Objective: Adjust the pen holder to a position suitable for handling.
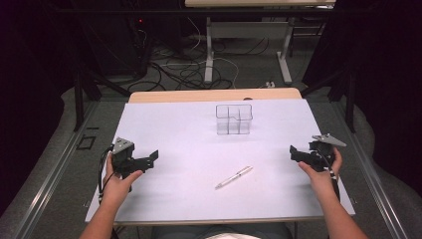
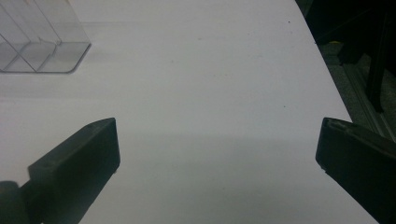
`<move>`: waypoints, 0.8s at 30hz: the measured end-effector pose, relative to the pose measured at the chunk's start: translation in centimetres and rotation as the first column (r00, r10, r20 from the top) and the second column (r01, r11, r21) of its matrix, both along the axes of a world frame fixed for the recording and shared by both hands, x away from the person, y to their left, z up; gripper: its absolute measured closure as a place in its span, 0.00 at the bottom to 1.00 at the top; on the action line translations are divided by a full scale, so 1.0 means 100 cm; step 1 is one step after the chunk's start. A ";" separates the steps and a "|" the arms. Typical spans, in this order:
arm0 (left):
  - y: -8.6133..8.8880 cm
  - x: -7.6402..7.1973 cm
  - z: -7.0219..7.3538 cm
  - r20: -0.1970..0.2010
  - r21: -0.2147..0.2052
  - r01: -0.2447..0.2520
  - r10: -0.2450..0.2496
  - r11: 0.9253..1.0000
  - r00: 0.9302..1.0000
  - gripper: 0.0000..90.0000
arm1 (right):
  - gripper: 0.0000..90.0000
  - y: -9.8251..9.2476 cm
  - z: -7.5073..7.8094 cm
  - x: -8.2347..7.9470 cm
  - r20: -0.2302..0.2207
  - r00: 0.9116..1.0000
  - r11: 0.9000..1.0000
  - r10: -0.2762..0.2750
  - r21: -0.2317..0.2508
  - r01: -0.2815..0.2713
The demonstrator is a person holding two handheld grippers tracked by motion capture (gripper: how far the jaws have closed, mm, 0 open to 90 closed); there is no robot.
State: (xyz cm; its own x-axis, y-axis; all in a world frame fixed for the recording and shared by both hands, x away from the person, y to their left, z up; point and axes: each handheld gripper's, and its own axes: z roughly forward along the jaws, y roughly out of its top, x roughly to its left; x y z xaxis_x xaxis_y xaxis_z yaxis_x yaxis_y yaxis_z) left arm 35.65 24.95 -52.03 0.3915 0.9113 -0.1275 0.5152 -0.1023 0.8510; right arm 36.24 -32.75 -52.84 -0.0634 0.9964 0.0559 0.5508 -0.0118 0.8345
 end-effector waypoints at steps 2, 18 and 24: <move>0.000 0.001 0.000 0.011 0.008 0.000 0.000 1.000 1.000 0.01 | 0.00 0.000 0.000 0.000 0.000 1.000 1.000 0.001 -0.007 -0.001; 0.002 0.000 -0.001 -0.002 0.029 -0.031 0.031 0.999 1.000 0.01 | 0.03 0.014 0.004 0.005 -0.013 0.997 0.996 0.081 -0.025 -0.081; 0.003 0.000 -0.002 -0.003 0.036 -0.040 0.040 0.999 0.999 0.02 | 0.15 0.027 0.013 0.010 -0.030 0.991 0.986 0.130 -0.097 -0.132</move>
